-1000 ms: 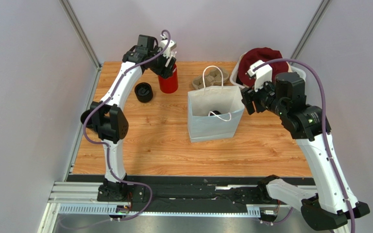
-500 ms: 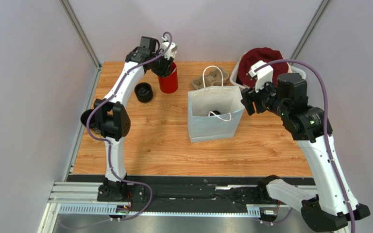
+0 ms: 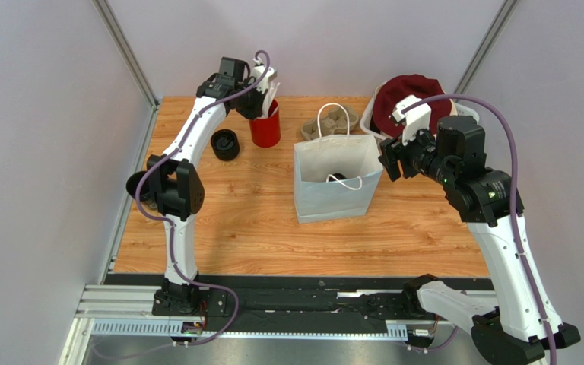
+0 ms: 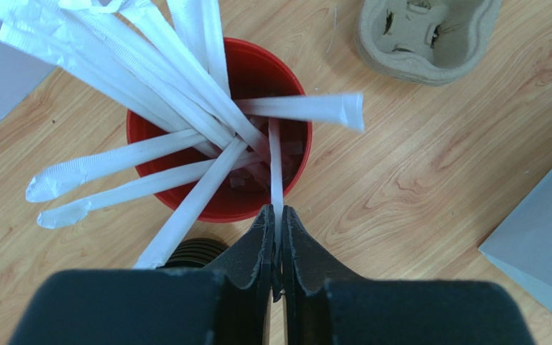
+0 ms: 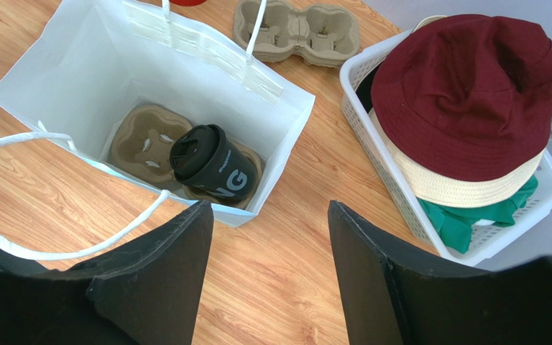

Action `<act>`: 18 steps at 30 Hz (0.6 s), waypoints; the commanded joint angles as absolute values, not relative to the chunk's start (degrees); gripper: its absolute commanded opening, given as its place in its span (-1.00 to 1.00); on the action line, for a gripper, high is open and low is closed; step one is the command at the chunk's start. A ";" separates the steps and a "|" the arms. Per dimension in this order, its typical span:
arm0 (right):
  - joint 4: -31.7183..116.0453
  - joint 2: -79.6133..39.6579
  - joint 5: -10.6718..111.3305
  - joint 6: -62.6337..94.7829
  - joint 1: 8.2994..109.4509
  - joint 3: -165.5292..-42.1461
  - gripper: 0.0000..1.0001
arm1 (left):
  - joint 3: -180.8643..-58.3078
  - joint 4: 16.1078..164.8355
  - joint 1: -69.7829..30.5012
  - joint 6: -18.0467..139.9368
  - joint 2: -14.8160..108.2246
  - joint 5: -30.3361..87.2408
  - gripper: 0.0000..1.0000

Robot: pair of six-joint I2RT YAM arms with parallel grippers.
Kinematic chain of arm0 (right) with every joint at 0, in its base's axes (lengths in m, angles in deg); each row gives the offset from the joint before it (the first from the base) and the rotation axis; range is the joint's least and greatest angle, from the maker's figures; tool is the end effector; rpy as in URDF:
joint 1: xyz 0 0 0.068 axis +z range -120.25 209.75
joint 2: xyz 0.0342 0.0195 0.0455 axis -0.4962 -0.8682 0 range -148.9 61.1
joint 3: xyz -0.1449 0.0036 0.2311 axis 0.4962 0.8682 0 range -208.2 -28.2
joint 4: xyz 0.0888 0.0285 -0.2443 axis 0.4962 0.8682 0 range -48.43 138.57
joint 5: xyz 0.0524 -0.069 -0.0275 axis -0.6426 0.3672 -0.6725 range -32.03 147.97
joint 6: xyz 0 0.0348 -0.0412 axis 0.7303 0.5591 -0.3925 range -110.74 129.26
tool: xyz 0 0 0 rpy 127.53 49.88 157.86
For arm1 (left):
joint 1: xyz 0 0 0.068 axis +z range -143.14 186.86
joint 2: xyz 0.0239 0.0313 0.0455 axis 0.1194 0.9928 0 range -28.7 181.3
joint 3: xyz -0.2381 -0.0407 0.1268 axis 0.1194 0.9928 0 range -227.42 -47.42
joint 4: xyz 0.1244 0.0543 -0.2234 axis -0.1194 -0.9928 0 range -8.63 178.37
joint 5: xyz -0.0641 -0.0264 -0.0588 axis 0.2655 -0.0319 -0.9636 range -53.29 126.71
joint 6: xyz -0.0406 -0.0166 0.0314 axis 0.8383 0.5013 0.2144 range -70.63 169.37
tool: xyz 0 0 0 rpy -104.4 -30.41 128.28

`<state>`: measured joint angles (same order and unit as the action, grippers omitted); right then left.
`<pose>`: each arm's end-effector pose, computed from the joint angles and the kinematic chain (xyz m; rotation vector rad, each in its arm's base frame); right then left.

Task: Pack the takeout coffee

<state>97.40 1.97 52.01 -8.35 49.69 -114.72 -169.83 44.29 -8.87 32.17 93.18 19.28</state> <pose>0.1592 0.0618 0.4540 -0.7256 1.9354 0.1325 0.4611 -0.1410 0.3255 0.7992 2.1694 -0.3409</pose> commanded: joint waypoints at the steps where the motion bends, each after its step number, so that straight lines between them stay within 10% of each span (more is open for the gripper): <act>1: 95.09 3.10 51.29 -7.79 49.35 -115.13 0.31 | -172.04 44.16 -8.87 31.79 92.15 20.10 -0.85; 18: 95.09 3.45 51.73 -8.14 49.26 -114.95 0.31 | -178.99 41.61 -9.75 33.10 83.73 23.53 -0.85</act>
